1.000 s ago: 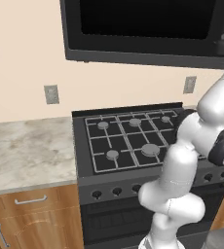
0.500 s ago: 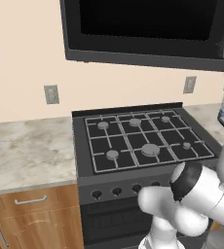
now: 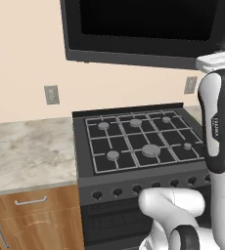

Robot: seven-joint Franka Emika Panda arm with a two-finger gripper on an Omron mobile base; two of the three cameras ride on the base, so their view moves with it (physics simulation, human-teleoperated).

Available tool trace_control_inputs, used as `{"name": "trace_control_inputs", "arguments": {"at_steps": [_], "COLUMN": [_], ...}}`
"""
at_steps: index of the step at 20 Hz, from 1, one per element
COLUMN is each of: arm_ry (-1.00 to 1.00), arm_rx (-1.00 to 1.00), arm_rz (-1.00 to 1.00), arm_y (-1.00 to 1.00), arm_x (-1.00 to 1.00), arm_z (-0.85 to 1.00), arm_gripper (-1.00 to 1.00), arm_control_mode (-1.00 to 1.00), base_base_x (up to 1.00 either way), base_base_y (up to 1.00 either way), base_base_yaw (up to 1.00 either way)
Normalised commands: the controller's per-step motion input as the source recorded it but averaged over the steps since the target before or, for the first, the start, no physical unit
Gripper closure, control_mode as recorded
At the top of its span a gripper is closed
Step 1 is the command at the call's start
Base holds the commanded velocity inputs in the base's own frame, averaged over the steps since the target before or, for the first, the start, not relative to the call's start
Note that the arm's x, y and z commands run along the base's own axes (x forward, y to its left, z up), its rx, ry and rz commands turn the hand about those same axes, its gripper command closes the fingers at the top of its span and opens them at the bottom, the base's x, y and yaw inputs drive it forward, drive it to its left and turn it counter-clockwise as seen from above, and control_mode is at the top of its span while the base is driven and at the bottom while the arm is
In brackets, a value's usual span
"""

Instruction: Retrieve the reheated potato from the microwave, then place the potato, cheese, and condiment on the cutting board.

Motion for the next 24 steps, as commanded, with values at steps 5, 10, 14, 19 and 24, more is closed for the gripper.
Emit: {"name": "trace_control_inputs", "arguments": {"at_steps": [5, 10, 14, 19, 24], "arm_ry": [0.0, 0.03, 0.17, 0.18, 0.02], "arm_rx": [0.24, 0.35, 0.42, 0.59, 0.67], "arm_rz": [-0.16, -0.08, -0.07, 0.02, 0.03], "arm_y": [-0.21, -0.38, -0.47, -0.35, -0.12], "arm_x": [-0.52, -0.45, -0.5, -0.38, -0.12], "arm_z": [0.32, 0.35, 0.3, 0.03, -0.05], "arm_gripper": [-1.0, -1.0, -1.0, -1.0, -1.0], "arm_control_mode": [-1.0, -1.0, -1.0, -1.0, -1.0], "base_base_x": [0.0, 0.0, 0.0, 0.0, 0.0], "base_base_y": [0.0, 0.0, 0.0, 0.0, 0.0], "base_base_yaw": [0.0, 0.0, 0.0, 0.0, 0.0]}}
